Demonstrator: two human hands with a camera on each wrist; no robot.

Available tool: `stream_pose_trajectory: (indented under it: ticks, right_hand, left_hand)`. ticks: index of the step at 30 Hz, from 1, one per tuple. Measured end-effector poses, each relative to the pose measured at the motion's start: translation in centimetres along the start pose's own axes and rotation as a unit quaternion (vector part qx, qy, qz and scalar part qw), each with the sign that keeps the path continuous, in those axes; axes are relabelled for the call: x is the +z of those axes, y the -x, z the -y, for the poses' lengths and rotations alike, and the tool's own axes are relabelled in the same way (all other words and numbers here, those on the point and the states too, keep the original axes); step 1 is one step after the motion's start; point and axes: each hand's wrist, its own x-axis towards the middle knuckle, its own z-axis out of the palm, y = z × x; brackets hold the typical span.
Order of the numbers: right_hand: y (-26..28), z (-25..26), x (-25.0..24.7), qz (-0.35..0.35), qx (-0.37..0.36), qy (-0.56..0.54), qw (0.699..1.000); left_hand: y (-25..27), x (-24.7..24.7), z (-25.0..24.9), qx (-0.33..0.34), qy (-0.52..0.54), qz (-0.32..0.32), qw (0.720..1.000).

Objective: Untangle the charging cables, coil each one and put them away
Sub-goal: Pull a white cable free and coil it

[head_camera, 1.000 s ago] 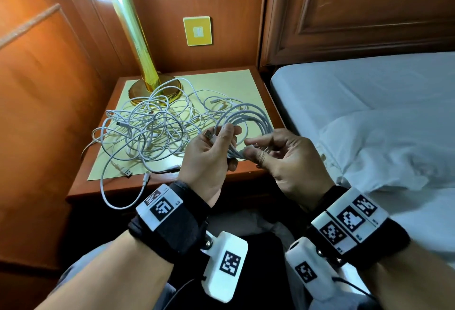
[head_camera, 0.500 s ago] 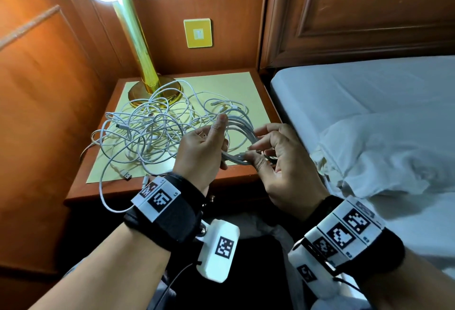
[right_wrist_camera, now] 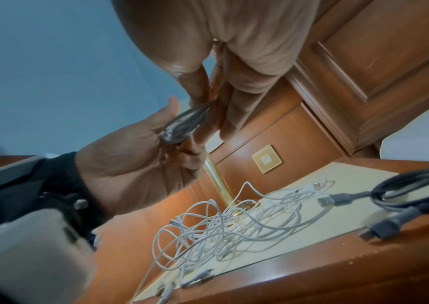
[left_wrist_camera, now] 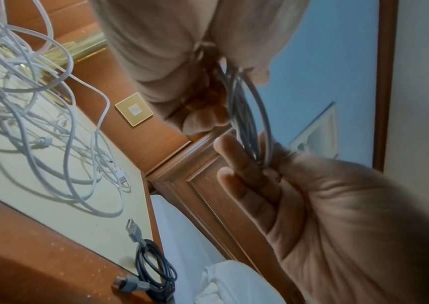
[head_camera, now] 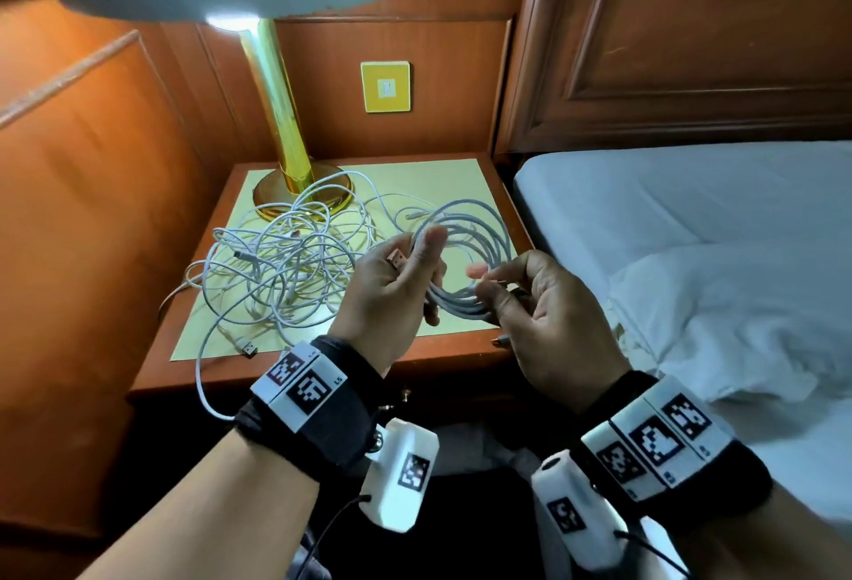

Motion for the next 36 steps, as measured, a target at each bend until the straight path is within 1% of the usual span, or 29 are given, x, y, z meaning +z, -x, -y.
stream_pose_trajectory:
  ticks: [2,4,5,8,11,14,17,19,22,26,28,31,33,34,36]
  right_hand:
    - [-0.6,0.0,0.4,-0.015,0.004,0.011,1.000]
    - [-0.9,0.5,0.9,-0.017,0.005,-0.004,1.000]
    - [-1.1,0.7,1.2,-0.016,0.002,-0.019,1.000]
    - [-1.7,1.6,2.3,0.012,-0.018,-0.054,0.998]
    - [-1.9,2.6,3.3,0.048,-0.022,-0.082,0.995]
    - [-2.2,3.5,3.8,0.067,-0.016,-0.065,0.995]
    - [-2.7,3.8,4.0,0.059,0.004,-0.039,0.997]
    - [-2.9,4.0,4.1,0.055,0.023,-0.051,0.997]
    - [-3.1,4.4,4.5,0.070,0.040,-0.065,0.995]
    - [-3.6,5.1,5.2,0.090,0.074,-0.097,0.988]
    - [-3.7,5.4,5.2,0.101,0.088,-0.111,0.985]
    - [-3.8,5.6,5.0,0.116,0.086,-0.099,0.985]
    - [-3.8,5.6,5.0,0.119,0.073,-0.068,0.988]
    - [-3.8,5.5,5.0,0.118,0.068,-0.053,0.989]
    - [-3.8,5.4,5.1,0.121,0.060,-0.022,0.991]
  left_hand:
    - [0.2,-0.6,0.3,0.000,0.024,0.032,0.999]
    - [0.6,-1.0,0.5,-0.006,0.057,0.043,0.997]
    - [0.7,-1.2,0.4,-0.002,0.080,0.036,0.996]
    - [0.6,-1.8,-0.3,-0.006,0.151,-0.026,0.988]
    - [0.4,-2.5,-1.3,-0.021,0.219,-0.043,0.975]
    - [0.5,-3.1,-1.8,-0.015,0.208,-0.067,0.976]
    - [0.6,-3.7,-1.6,-0.024,0.173,-0.096,0.980]
    - [0.5,-4.2,-1.3,-0.023,0.130,-0.133,0.982]
    - [0.3,-5.1,-1.1,-0.017,0.067,-0.183,0.981]
    - [0.5,-6.1,-1.5,-0.022,0.006,-0.217,0.976]
    - [0.6,-6.5,-1.5,-0.022,-0.006,-0.239,0.971]
    - [0.5,-7.0,-1.0,-0.027,-0.016,-0.254,0.967]
    - [0.6,-7.1,-1.0,-0.040,-0.004,-0.261,0.965]
    - [0.6,-7.1,-1.1,-0.046,0.027,-0.258,0.965]
    - [0.6,-7.0,-1.6,-0.068,0.151,-0.230,0.959]
